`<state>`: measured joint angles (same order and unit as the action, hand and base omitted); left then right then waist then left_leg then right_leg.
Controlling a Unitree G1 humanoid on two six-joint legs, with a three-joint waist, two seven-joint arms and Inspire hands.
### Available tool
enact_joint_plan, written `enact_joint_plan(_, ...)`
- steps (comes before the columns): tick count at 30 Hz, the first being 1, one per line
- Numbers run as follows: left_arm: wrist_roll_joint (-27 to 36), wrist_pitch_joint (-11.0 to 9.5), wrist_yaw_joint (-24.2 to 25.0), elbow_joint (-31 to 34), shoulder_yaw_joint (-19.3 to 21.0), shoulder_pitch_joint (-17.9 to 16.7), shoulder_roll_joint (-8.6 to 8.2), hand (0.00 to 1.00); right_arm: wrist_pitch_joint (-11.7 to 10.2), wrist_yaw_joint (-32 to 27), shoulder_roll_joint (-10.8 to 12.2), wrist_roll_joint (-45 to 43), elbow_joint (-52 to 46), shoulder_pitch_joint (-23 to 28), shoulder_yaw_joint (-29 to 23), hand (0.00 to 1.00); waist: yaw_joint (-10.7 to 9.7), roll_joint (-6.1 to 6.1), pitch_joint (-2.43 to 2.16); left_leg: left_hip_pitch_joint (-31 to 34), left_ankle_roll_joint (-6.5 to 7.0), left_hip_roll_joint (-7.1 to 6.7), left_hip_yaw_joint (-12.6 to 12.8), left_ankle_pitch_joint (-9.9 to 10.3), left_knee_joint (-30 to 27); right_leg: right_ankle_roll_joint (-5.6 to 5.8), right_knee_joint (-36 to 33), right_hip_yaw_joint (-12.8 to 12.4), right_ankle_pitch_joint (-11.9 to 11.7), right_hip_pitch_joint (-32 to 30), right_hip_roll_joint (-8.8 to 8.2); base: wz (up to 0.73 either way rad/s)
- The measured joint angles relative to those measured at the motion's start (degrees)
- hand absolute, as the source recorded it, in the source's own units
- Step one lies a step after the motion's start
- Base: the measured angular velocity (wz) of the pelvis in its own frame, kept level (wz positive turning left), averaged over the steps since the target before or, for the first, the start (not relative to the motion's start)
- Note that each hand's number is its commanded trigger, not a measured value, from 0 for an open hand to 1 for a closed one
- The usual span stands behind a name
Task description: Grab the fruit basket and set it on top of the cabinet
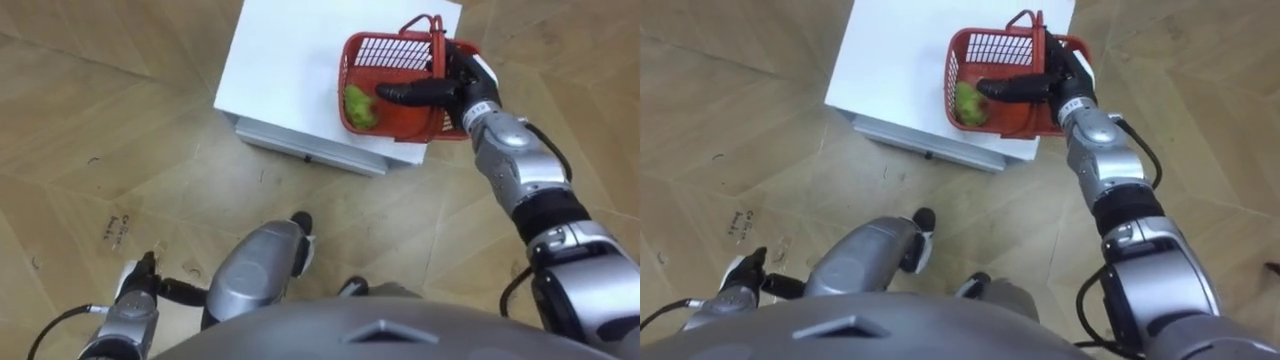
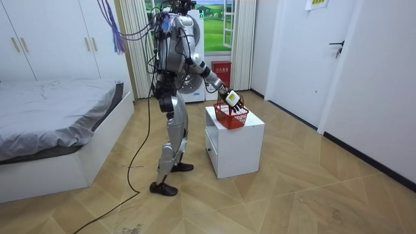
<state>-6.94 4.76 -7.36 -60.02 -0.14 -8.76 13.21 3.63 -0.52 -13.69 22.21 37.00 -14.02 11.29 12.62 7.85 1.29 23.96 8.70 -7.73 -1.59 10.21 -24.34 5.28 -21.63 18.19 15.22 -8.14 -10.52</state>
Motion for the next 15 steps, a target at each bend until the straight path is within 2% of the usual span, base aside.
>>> enact_joint_plan(2, 0.00, 0.18, -0.24, 0.09, 1.12, -0.17, -0.04, 0.00, 0.01, -0.05, -0.17, 0.00, -2.43, 1.61, -1.57, 0.00, -0.49, 0.00, -0.15, -0.77, 0.03, 0.17, 0.63, 0.03, 0.19, 0.06, 0.00, -0.87, -0.03, 0.36, 0.02, -0.18)
enact_joint_plan(3, 0.03, 0.18, -1.03, 0.27, 1.19, -0.53, -0.04, 0.00, 0.01, -0.16, -0.36, 0.02, -3.36, 2.11, -1.67, 0.00, -1.25, -0.15, -0.44, -1.02, 0.04, 0.24, 0.78, 0.03, 0.18, 0.07, 0.10, -0.95, -0.04, 0.61, 0.06, -0.09)
enact_joint_plan(6, 0.12, 0.19, -2.53, 0.94, 1.31, -0.90, -0.21, 0.00, 0.01, -0.11, -0.47, -0.05, -5.27, 3.76, -1.68, 0.00, -2.07, -0.39, -0.63, -2.06, 0.04, 0.54, 1.43, 0.03, 0.39, 0.11, 0.12, -1.39, -0.07, 1.27, 0.09, -0.13)
enact_joint_plan(8, 0.08, 0.22, -3.19, 2.07, 1.31, -1.15, -0.42, 0.00, 0.06, -0.08, -0.46, -0.22, -6.45, 4.87, -1.65, 0.00, -2.27, -0.48, -0.65, -2.31, -0.01, 0.71, 1.69, 0.00, 0.46, 0.11, 0.11, -2.41, -0.07, 1.29, 0.30, -0.11)
enact_joint_plan(15, 0.54, 0.10, -3.72, 4.92, 1.69, -2.28, -1.16, 0.00, 0.10, -0.11, -0.47, -1.53, -9.03, 5.81, -1.66, 0.00, -2.73, -0.52, -0.71, -2.66, -0.60, 1.29, 1.99, -0.31, 0.62, 0.11, 0.14, -2.52, -0.07, 1.28, 0.73, -0.03)
